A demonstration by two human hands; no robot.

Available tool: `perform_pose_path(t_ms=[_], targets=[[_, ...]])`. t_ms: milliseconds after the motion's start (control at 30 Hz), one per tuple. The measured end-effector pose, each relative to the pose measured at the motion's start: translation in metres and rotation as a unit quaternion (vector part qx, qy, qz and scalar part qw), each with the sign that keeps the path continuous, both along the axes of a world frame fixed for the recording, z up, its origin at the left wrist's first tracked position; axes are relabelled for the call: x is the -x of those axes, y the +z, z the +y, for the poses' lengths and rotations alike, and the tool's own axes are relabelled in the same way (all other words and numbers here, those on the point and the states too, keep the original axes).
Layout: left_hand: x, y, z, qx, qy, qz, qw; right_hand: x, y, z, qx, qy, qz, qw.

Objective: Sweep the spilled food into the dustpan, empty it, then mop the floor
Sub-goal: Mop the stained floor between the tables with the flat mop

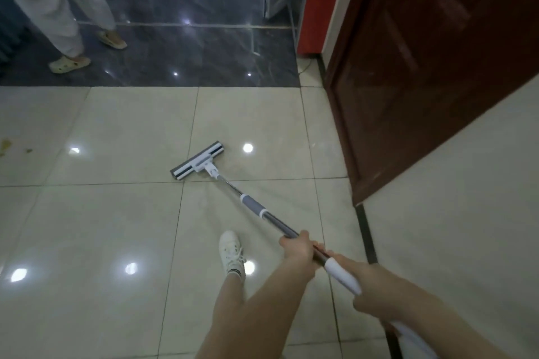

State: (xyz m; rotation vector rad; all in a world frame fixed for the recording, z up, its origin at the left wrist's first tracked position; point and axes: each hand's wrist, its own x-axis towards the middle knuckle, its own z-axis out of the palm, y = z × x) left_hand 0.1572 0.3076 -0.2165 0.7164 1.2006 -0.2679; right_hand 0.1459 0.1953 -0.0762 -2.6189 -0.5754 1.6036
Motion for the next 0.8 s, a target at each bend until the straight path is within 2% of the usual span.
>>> perform_pose_path(t_ms=[133,233,333,600,800], targets=[[-0.04,-0.009,0.012,0.033,0.002,-0.013,0.999,-0.02,-0.009,0.015,0.094,0.025,-0.125,0.987],[-0.079,-0.011,0.027,0.06,0.01,-0.032,0.998,-0.055,-0.014,0.023,0.095,0.027,-0.186,0.978],[-0.11,-0.011,0.059,0.071,0.032,-0.039,0.996,-0.093,-0.022,0.056,0.115,0.031,-0.179,0.977],[-0.215,-0.023,0.21,0.06,0.088,-0.059,0.993,-0.219,-0.042,0.198,0.045,0.094,-0.171,0.98],[-0.311,-0.008,0.342,0.073,0.13,-0.081,0.985,-0.334,-0.031,0.327,-0.007,0.125,-0.157,0.98]])
